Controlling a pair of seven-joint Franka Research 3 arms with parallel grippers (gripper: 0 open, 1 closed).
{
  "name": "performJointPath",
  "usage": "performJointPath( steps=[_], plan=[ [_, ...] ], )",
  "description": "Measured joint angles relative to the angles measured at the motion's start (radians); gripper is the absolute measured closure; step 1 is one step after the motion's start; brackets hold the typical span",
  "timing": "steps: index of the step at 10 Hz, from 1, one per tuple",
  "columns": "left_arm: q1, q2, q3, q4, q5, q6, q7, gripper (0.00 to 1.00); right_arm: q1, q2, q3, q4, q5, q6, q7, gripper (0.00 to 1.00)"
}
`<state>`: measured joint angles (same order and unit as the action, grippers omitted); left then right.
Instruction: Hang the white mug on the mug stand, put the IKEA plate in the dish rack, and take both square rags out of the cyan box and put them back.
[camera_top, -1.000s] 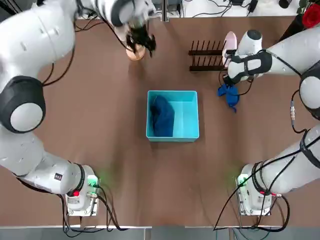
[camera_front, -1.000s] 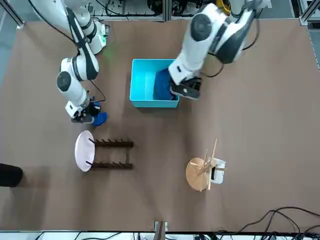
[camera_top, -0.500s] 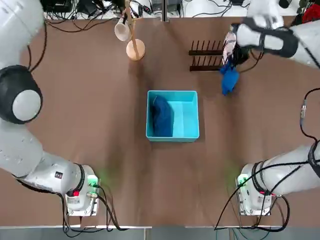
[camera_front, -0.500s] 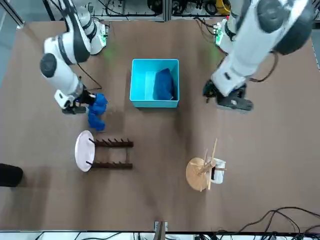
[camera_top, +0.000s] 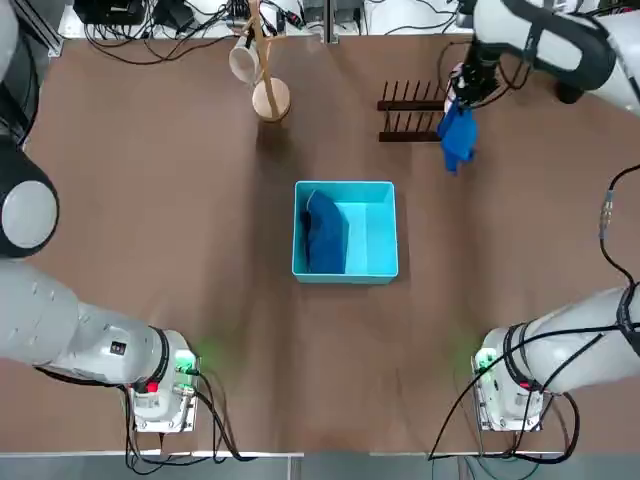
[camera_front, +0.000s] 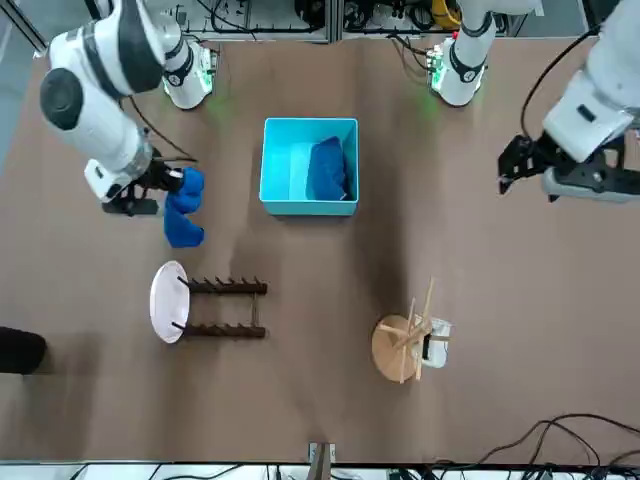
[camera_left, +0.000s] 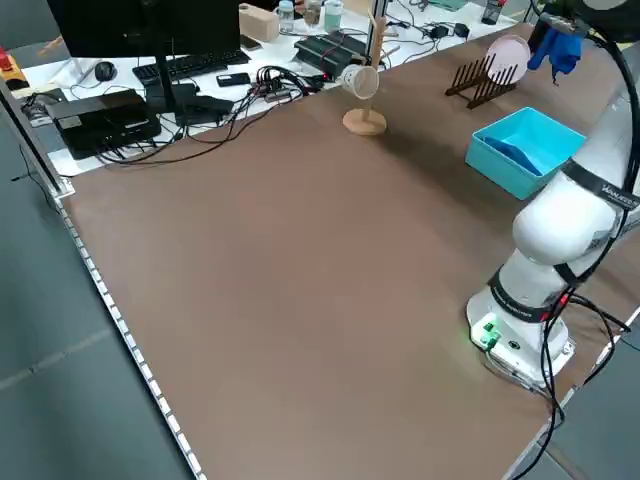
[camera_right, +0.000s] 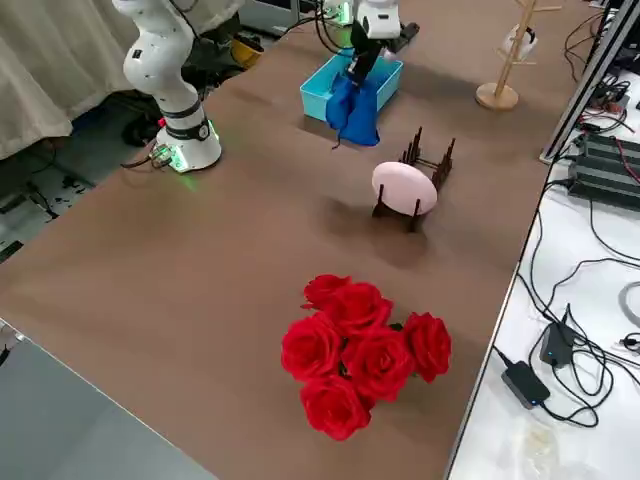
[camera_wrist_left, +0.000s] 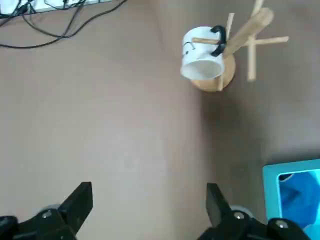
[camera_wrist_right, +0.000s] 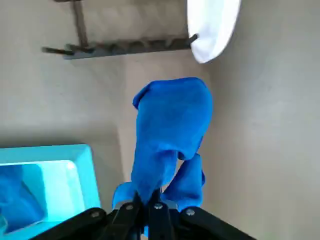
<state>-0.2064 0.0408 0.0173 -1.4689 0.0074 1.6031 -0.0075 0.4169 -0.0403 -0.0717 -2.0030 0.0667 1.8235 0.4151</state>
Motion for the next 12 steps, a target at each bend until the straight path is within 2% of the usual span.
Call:
performJointPath(
  steps=[3, 9, 12],
  plan=[
    [0.002, -0.064, 0.065, -0.086, -0.018, -0.002, 0.065, 0.04, 0.188, 0.0, 0.016, 0.004, 0.017, 0.004, 0.255, 0.96],
    [-0.003, -0.065, 0.063, -0.104, -0.018, -0.001, 0.052, 0.01, 0.492, 0.015, 0.02, 0.001, 0.023, 0.062, 0.603, 0.96],
    [-0.007, -0.058, 0.054, -0.106, -0.019, -0.002, 0.01, 0.0, 0.568, 0.064, 0.02, -0.042, 0.023, 0.155, 0.664, 0.96]
  ],
)
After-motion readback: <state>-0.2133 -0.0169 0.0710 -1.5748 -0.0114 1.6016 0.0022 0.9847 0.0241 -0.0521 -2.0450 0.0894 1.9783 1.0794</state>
